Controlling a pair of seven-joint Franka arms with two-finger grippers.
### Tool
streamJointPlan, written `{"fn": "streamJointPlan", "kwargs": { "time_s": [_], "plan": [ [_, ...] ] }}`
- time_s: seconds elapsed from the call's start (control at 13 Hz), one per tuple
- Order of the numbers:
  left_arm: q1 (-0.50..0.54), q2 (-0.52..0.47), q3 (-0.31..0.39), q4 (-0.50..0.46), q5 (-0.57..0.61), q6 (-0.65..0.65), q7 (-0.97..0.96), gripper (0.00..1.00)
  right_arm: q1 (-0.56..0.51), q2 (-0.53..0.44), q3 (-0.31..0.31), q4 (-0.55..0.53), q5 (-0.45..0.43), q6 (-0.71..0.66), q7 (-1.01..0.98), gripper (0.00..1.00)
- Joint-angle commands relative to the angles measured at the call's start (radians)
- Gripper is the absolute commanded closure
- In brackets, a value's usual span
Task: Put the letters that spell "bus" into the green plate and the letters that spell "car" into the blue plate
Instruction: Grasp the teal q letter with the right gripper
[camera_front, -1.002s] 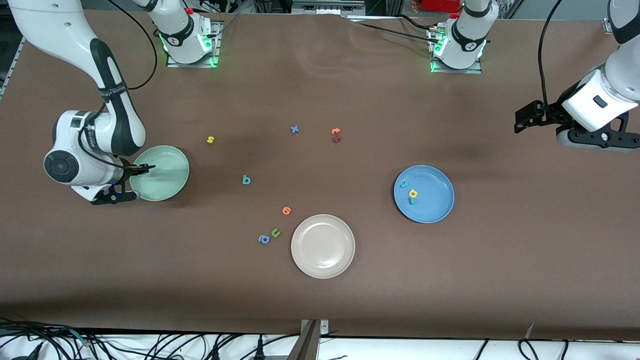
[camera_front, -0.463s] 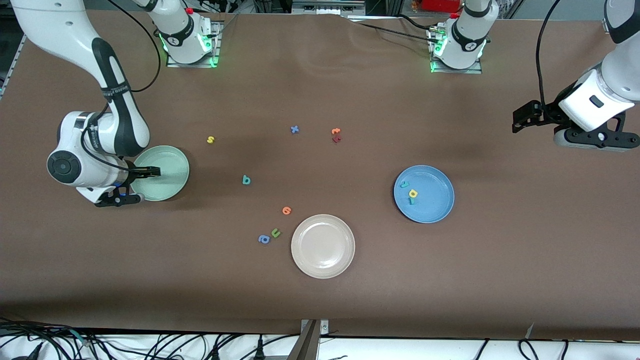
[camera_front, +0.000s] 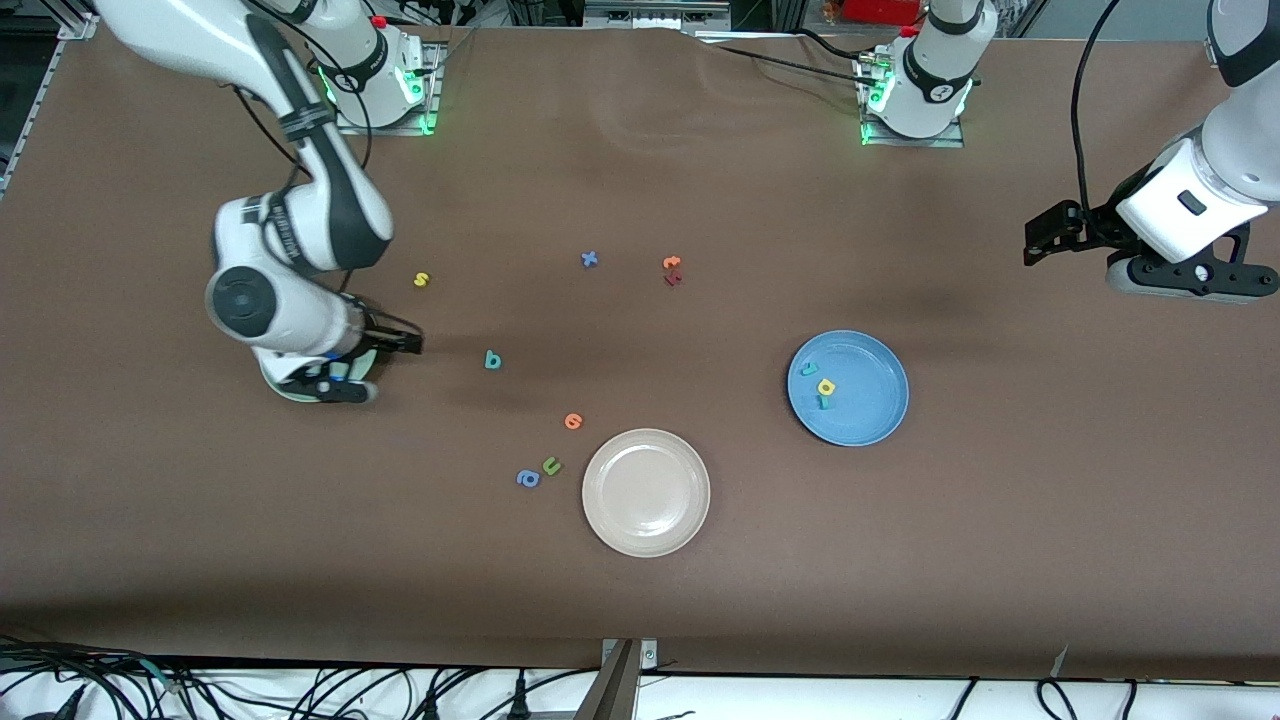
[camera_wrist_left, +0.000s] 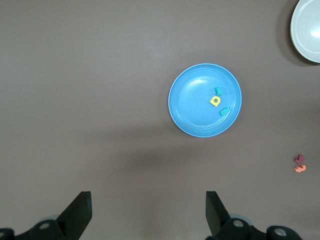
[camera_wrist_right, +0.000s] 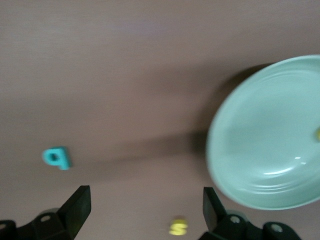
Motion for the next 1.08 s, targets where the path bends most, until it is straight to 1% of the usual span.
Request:
{"fn": "streamJointPlan", "kwargs": {
  "time_s": [0.0,0.08,0.31,0.46,0.54,0.62,0.85,1.0],
  "plan": [
    [-0.003,0.010,-0.003,0.027,0.010,-0.017,-0.013,0.00,0.078,0.063,0.007,0.018,0.016,0.094,0.106,0.01],
    [-0.003,0.010,-0.003,0.027,0.010,-0.017,-0.012,0.00,0.101,0.086,0.007,0.018,0.016,0.137,0.129,0.01],
    [-0.003,0.010,-0.003,0.027,0.008,-0.017,-0.013,0.00,0.123,0.157,0.007,0.018,0.012,0.260,0.134,0.01],
    [-0.003,0.010,-0.003,0.027,0.008,-0.017,-0.013,0.00,0.129,0.177,0.009,0.016,0.014,0.268,0.135,0.02],
    [-0.003,0.010,-0.003,0.027,0.008,-0.017,-0.013,0.00,0.131,0.179,0.009,0.013,0.014,0.269,0.135,0.06],
    [-0.003,0.010,-0.003,0.027,0.008,-0.017,-0.013,0.00,0.132,0.186,0.009,0.015,0.014,0.271,0.135,0.08],
    [-0.008,0.010,-0.005,0.027,0.008,-0.017,-0.013,0.00,0.146,0.203,0.009,0.012,0.016,0.292,0.135,0.08],
    [-0.009,0.010,-0.003,0.027,0.008,-0.017,-0.013,0.00,0.148,0.209,0.009,0.012,0.016,0.292,0.135,0.18]
  ]
}}
